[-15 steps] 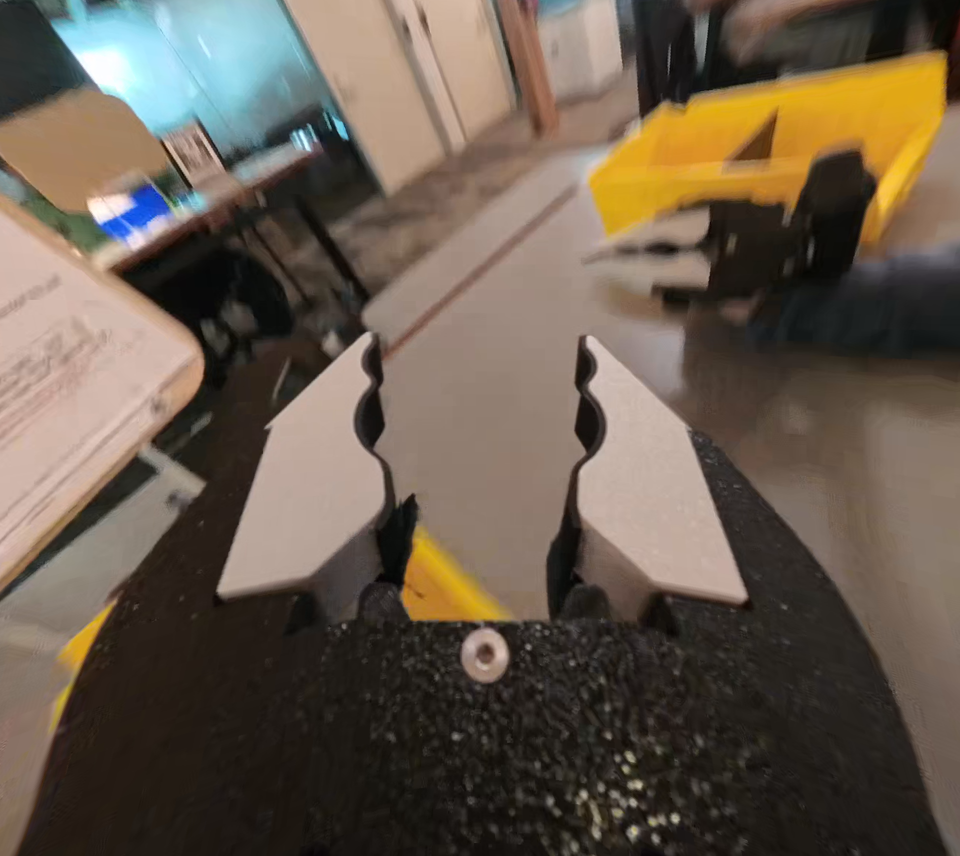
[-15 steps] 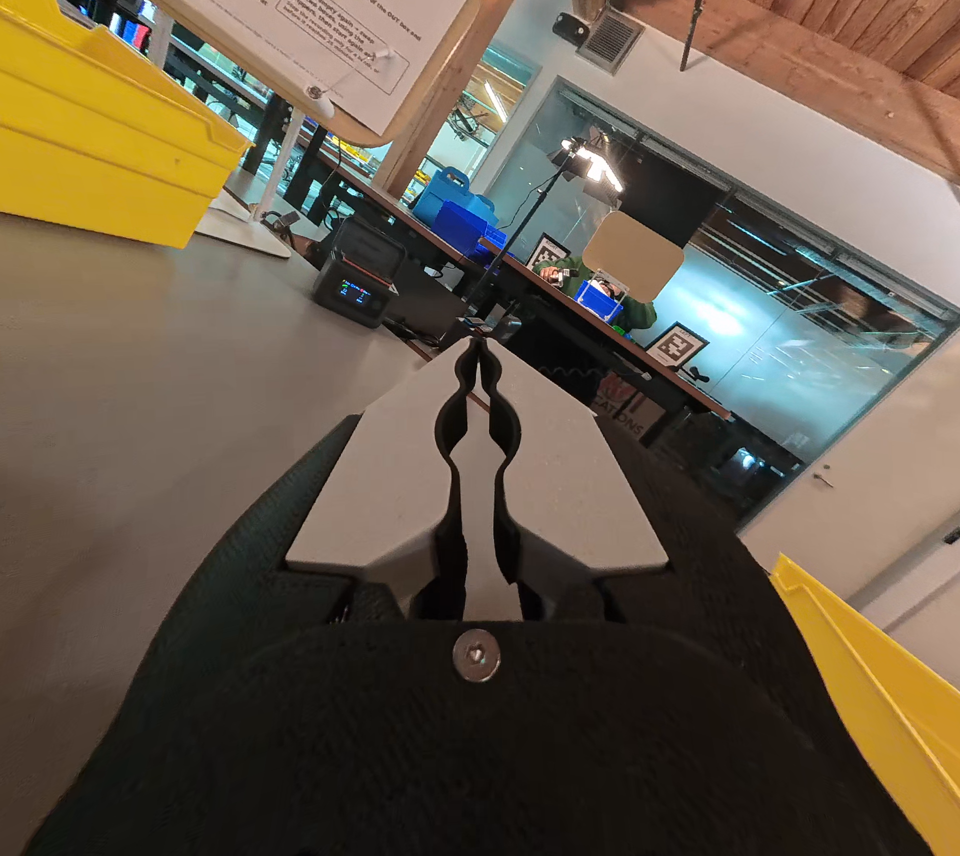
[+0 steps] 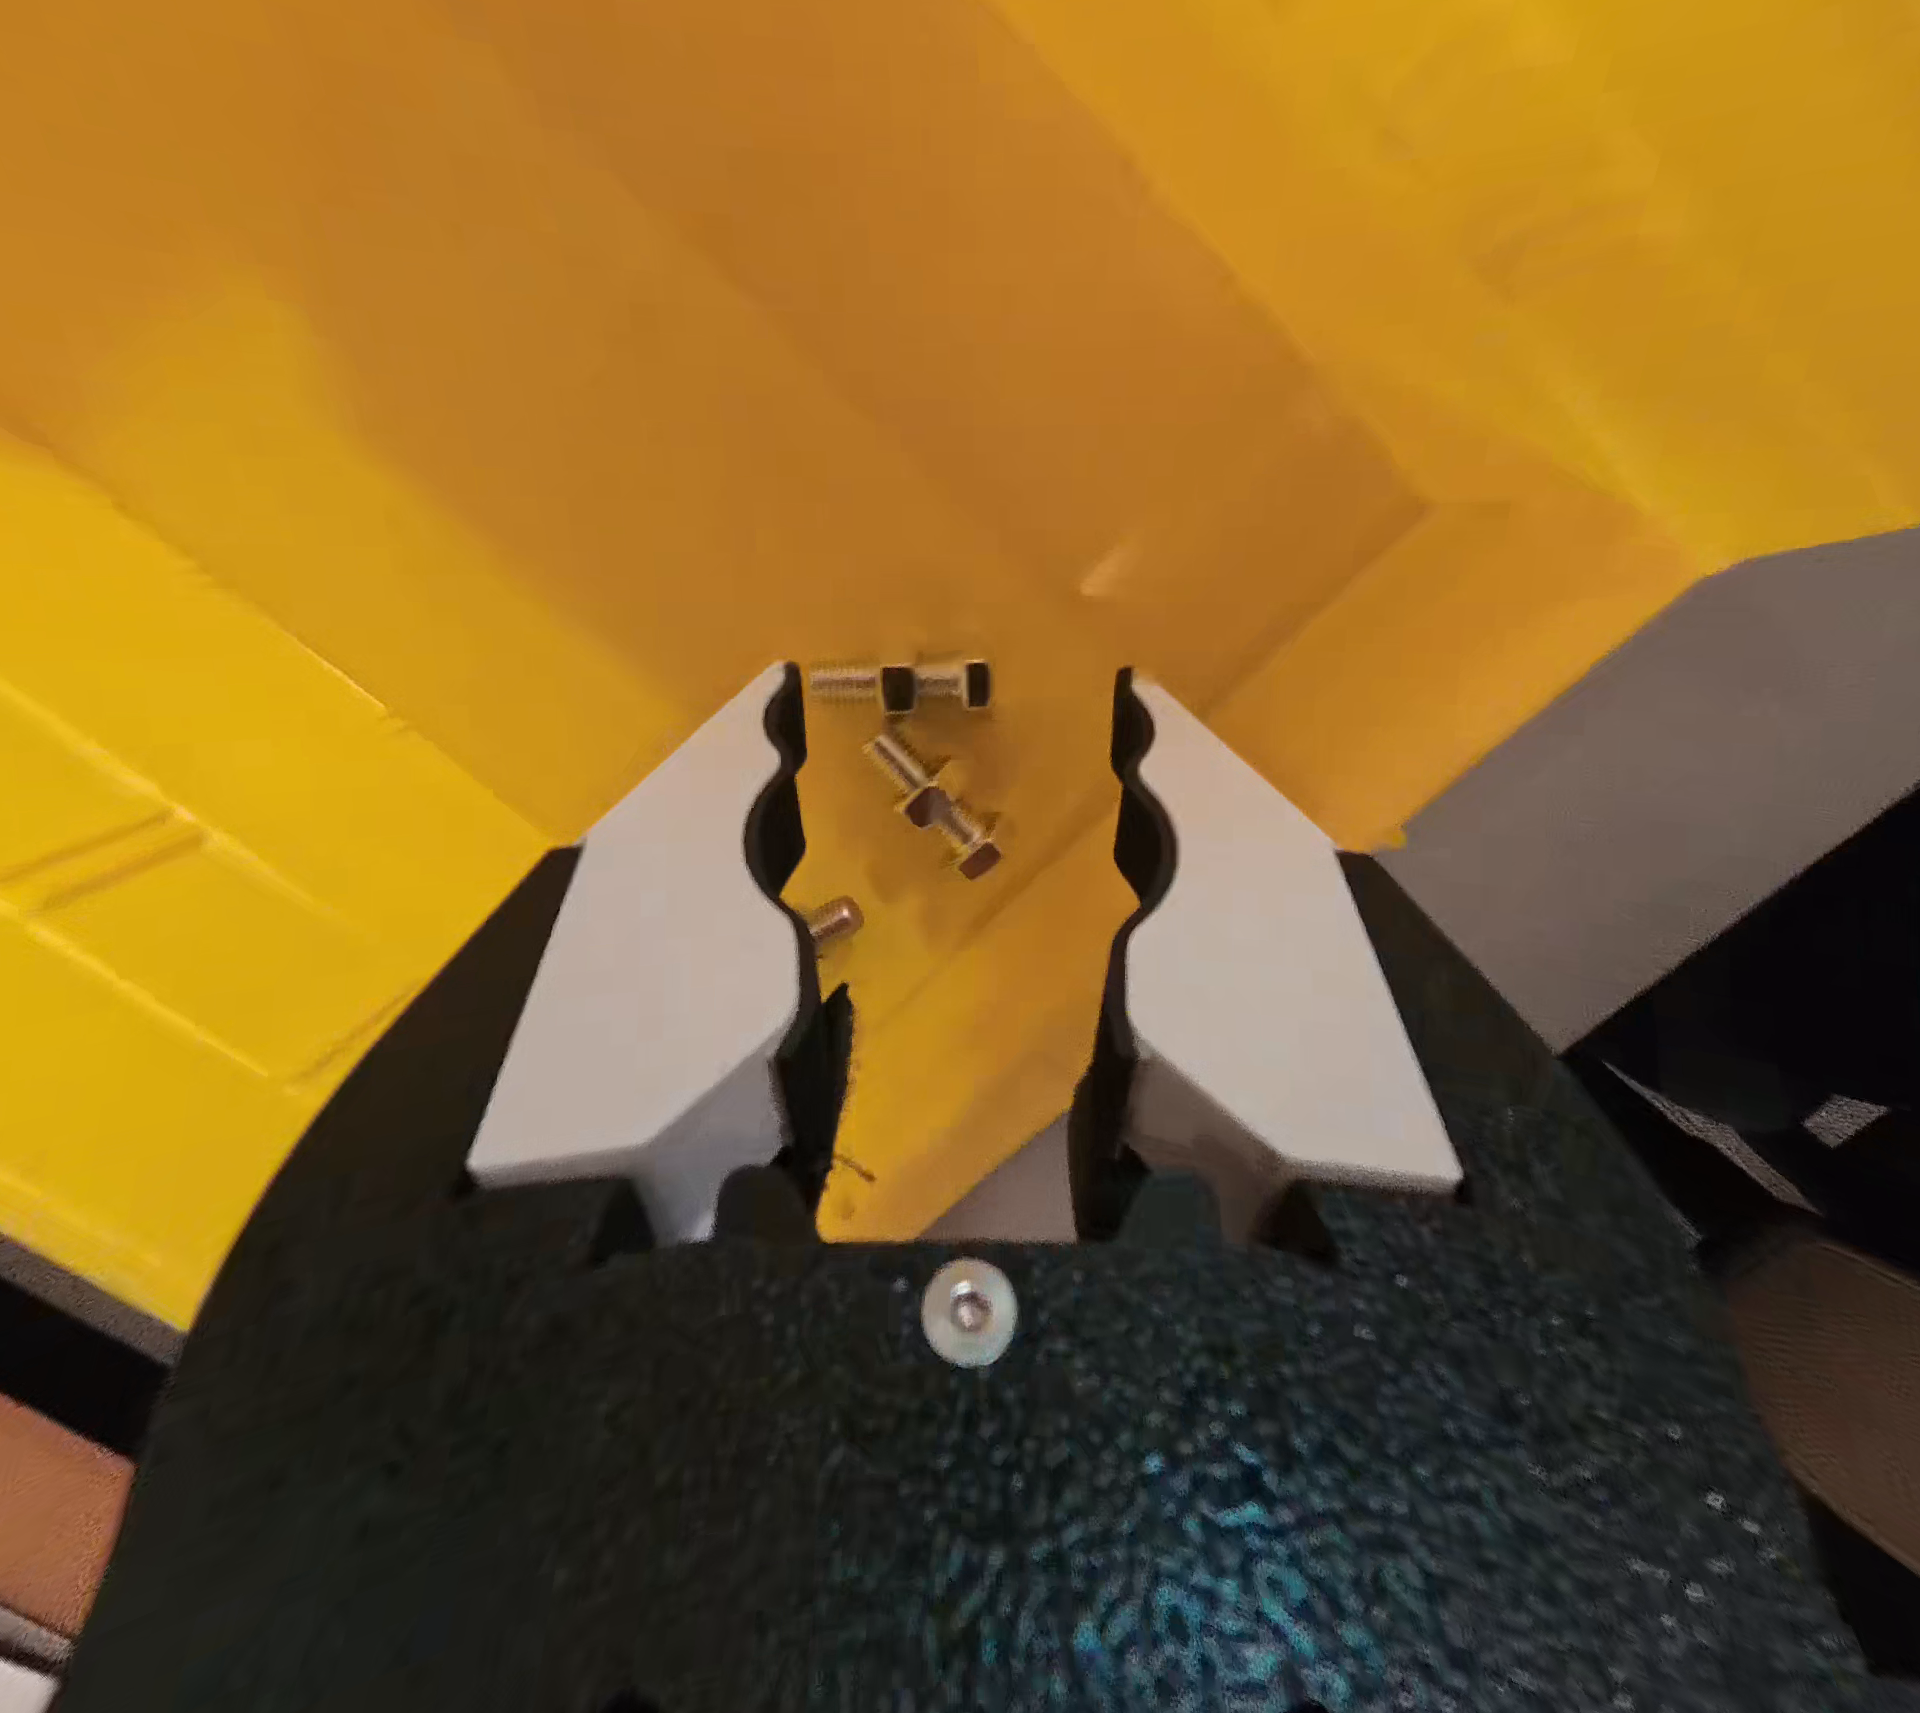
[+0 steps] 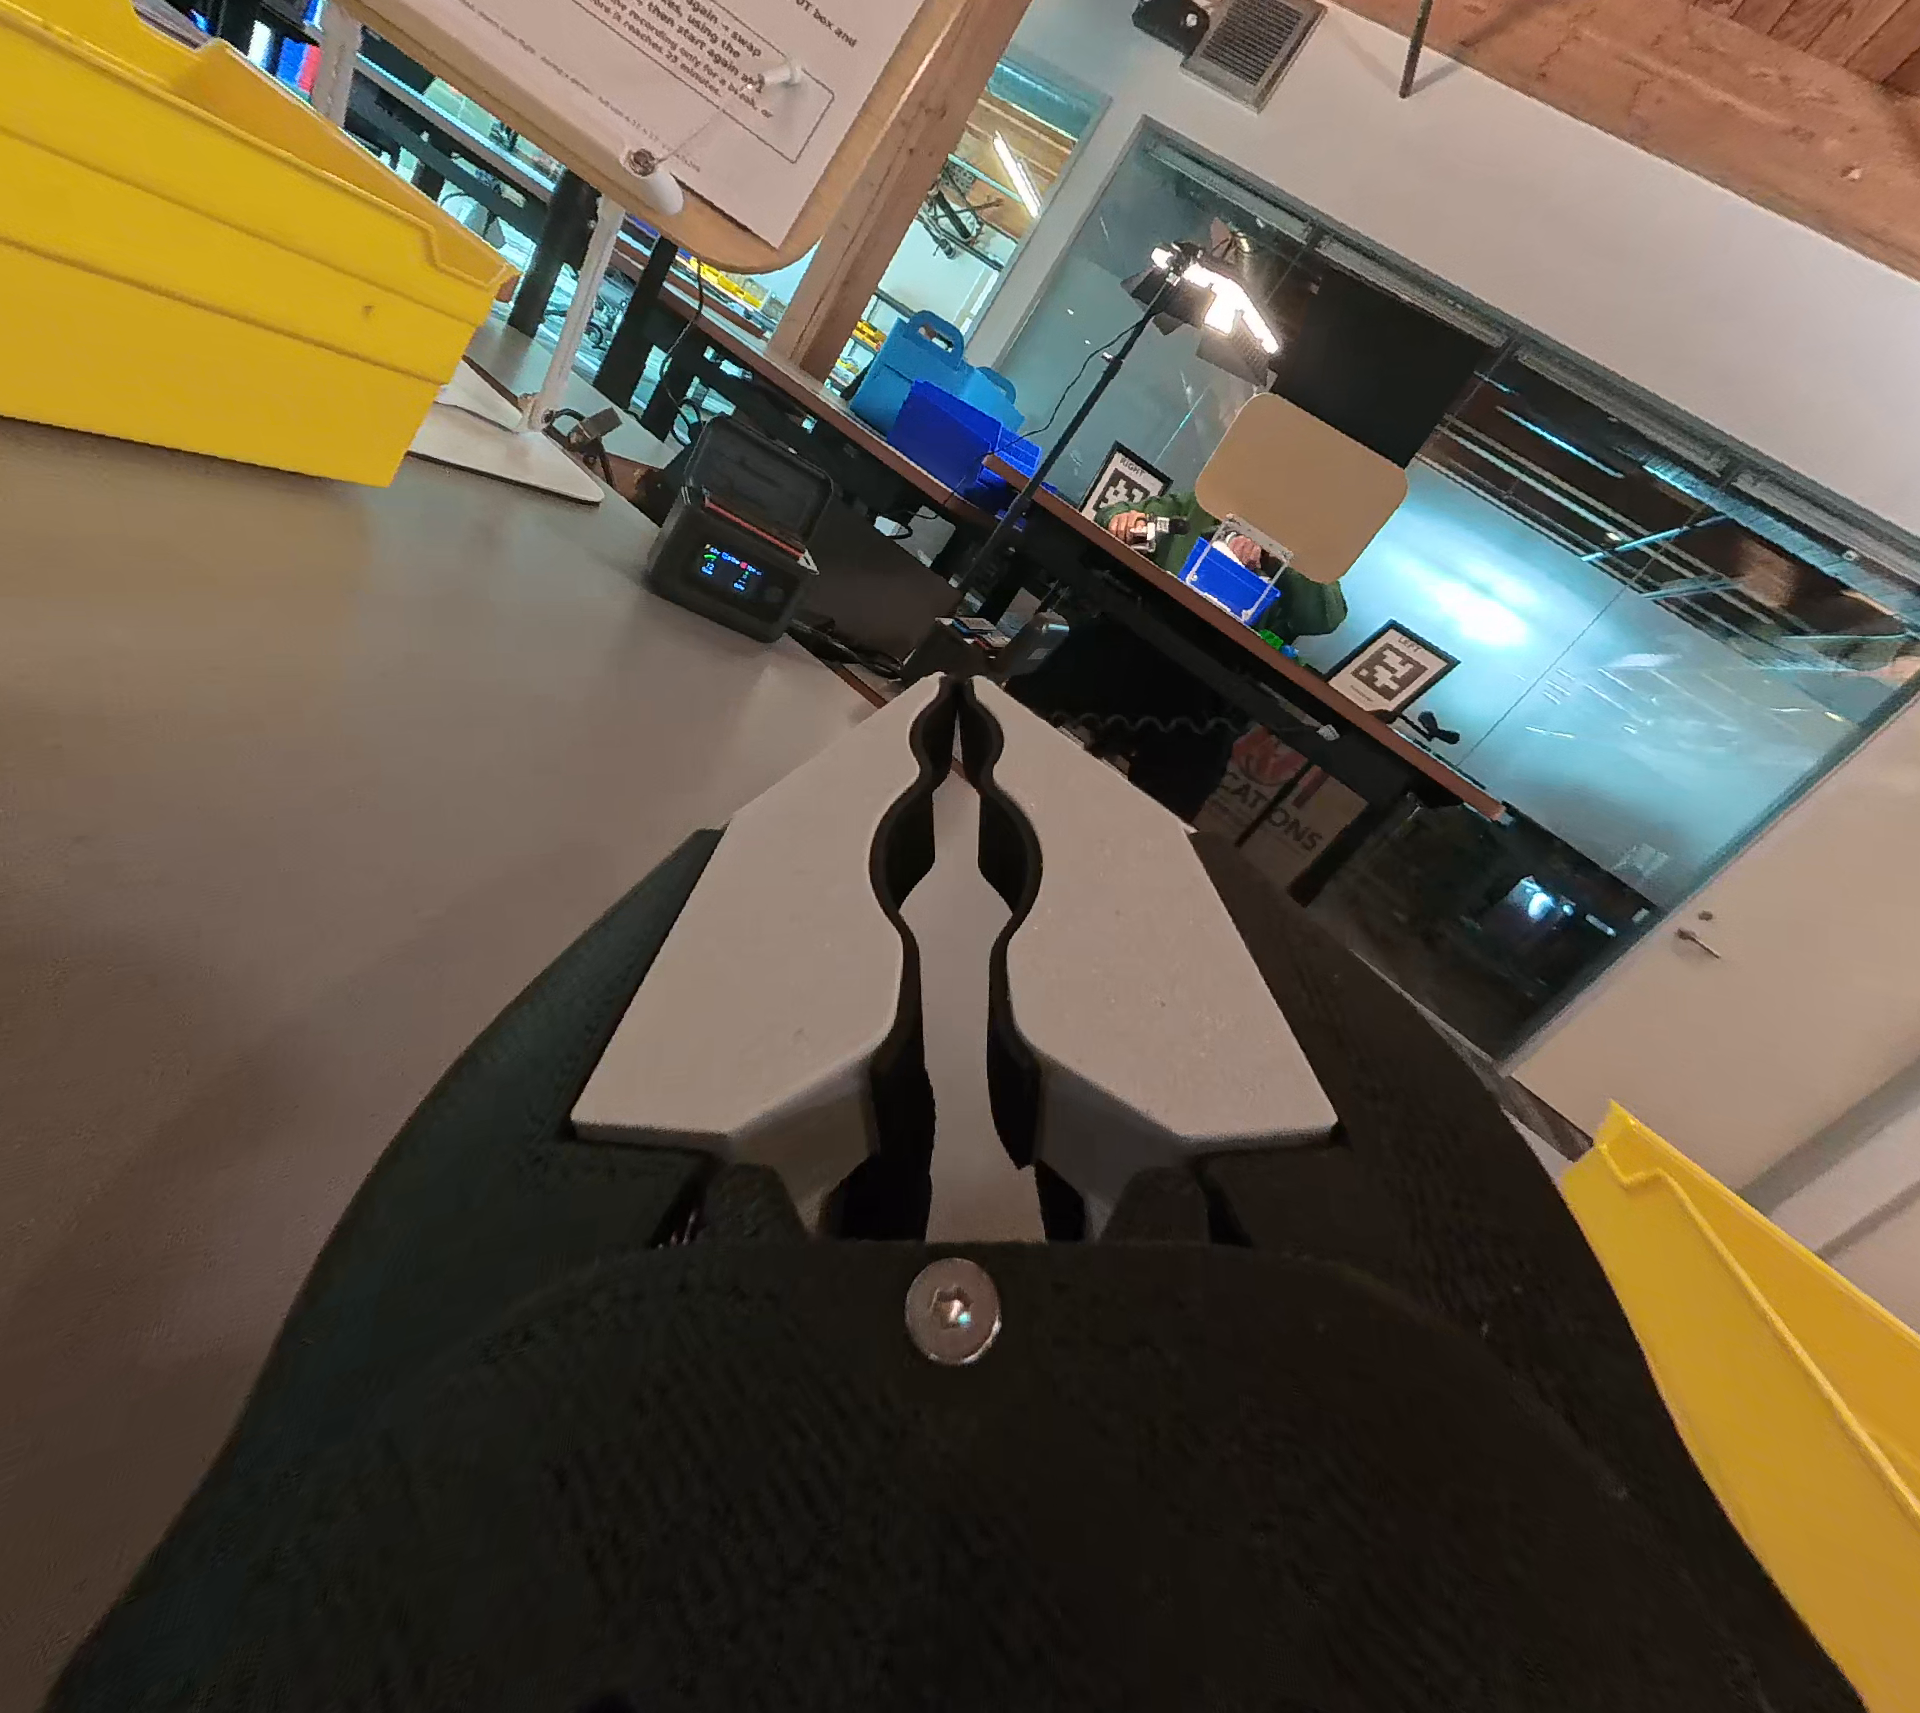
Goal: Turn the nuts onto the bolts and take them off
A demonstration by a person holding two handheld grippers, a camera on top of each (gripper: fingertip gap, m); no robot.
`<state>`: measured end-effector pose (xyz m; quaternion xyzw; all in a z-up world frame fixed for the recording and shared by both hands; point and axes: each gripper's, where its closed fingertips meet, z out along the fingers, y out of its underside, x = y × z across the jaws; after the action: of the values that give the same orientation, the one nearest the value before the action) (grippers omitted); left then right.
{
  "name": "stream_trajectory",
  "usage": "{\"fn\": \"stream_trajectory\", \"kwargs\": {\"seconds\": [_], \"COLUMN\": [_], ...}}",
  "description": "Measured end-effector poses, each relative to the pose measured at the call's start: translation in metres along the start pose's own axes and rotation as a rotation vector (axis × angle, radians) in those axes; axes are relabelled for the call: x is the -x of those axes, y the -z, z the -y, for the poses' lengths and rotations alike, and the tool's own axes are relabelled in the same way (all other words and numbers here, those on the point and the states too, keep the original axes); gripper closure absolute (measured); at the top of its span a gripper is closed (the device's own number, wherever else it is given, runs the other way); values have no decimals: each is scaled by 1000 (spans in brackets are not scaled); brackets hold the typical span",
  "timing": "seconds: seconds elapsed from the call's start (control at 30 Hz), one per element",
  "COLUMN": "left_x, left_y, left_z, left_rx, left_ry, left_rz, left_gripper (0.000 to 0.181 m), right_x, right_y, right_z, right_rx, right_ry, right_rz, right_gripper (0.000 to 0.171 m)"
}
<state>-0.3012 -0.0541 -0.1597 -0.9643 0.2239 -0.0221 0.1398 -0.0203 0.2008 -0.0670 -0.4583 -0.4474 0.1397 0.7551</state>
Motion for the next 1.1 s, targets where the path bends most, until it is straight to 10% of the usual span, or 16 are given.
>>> {"fn": "stream_trajectory", "kwargs": {"seconds": [0.83,1.1], "left_x": [15,-46], "left_y": [-7,98], "left_z": [-2,138], "left_rx": [-5,-500], "left_ry": [29,-281], "left_rz": [35,252], "left_gripper": [145,145], "right_x": [3,2], "right_y": [-3,-4], "right_z": [-3,-1], "right_rx": [10,-1], "right_ry": [-25,-15], "right_rz": [28,16], "right_gripper": [171,171]}}
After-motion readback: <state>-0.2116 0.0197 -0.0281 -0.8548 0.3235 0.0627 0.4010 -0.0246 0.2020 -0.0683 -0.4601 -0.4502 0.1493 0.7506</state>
